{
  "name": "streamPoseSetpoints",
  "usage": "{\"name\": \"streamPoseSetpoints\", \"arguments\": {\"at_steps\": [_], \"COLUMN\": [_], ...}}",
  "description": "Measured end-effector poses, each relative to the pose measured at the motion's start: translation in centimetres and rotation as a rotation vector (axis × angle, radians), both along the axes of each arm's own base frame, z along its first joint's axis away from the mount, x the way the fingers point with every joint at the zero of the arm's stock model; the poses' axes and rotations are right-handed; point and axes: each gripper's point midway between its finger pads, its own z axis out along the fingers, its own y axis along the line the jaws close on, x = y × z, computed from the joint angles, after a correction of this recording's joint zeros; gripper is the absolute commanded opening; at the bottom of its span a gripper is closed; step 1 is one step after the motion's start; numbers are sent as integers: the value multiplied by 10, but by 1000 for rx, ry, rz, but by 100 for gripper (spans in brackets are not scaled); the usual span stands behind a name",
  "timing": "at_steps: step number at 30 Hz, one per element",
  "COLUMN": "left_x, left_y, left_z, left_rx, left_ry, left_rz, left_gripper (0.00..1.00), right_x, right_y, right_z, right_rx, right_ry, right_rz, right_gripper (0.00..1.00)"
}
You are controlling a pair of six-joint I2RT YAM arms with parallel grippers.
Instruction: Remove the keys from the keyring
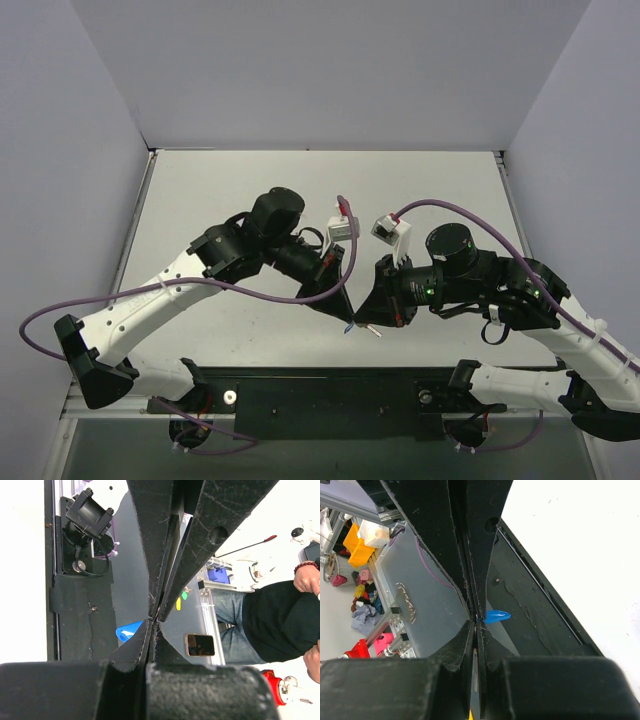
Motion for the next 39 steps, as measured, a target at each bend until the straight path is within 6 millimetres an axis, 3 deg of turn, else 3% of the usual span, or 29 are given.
{"name": "streamPoseSetpoints", "arguments": {"at_steps": [15, 39], "left_x": [6, 29], "left_y": [-5, -13], "left_z": [-7, 15], "left_rx": [-39, -194], "left_ry": [-24, 72], "left_rz": [123, 365], "left_gripper": [0, 0], "right_x": [6, 26], "right_y": [-7, -15], "right_z": [-7, 12], "right_rx": [-24, 60], "right_ry": [-20, -115], "right_rz": [-44, -177], "right_gripper": [0, 0]}}
